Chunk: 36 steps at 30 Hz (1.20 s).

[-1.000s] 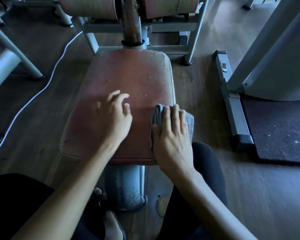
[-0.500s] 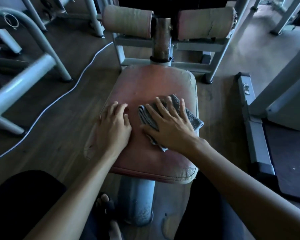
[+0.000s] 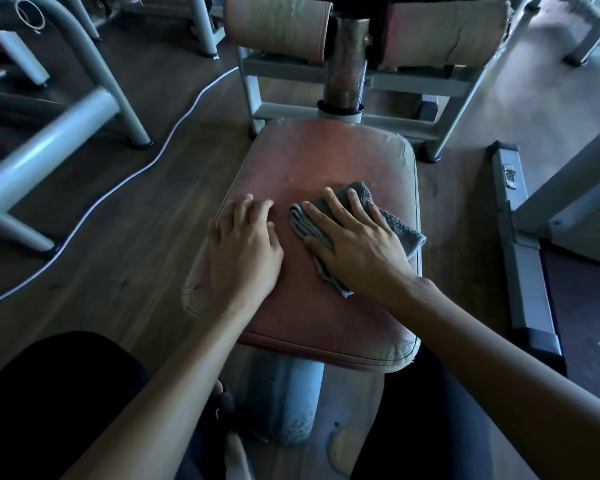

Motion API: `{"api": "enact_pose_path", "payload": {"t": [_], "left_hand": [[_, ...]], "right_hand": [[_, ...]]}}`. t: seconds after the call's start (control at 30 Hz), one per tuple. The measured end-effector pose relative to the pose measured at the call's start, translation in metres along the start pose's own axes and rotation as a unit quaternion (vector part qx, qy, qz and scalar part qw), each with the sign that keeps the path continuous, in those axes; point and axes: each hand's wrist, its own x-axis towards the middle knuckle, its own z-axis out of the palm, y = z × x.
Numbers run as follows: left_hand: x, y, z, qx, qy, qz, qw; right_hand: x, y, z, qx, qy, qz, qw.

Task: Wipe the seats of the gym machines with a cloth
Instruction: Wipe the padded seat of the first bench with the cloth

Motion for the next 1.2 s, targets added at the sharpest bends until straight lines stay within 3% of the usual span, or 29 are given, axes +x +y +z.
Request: {"api": "enact_pose_path", "payload": {"t": [0.23, 0.37, 0.53, 0.7, 0.87, 1.0, 1.2], "left_hand": [[-0.003, -0.002, -0.007, -0.02, -0.026, 0.003, 0.999], [0.003, -0.002, -0.026, -0.045, -0.109, -0.019, 0.993], [0.011, 0.005, -0.096, -0.129, -0.15, -0.097, 0.975], [0.01, 0.004, -0.222, -0.185, -0.163, -0.159, 0.956], [-0.009, -0.008, -0.376, -0.219, -0.128, -0.245, 0.936], [-0.033, -0.025, -0.502, -0.224, -0.089, -0.294, 0.925], [-0.082, -0.111, -0.632, -0.124, -0.03, -0.342, 0.931]], "right_hand": [[0.002, 0.001, 0.005, 0.047, 0.044, 0.0, 0.998], [-0.001, -0.003, -0.005, 0.103, 0.0, 0.02, 0.994], [0.009, -0.024, -0.089, 0.272, -0.099, 0.178, 0.94], [0.004, -0.085, -0.2, 0.39, -0.129, 0.211, 0.887], [-0.009, -0.183, -0.325, 0.389, -0.137, 0.089, 0.907], [-0.021, -0.277, -0.406, 0.398, -0.165, -0.01, 0.902], [-0.017, -0.432, -0.45, 0.395, -0.217, -0.135, 0.882]]}}
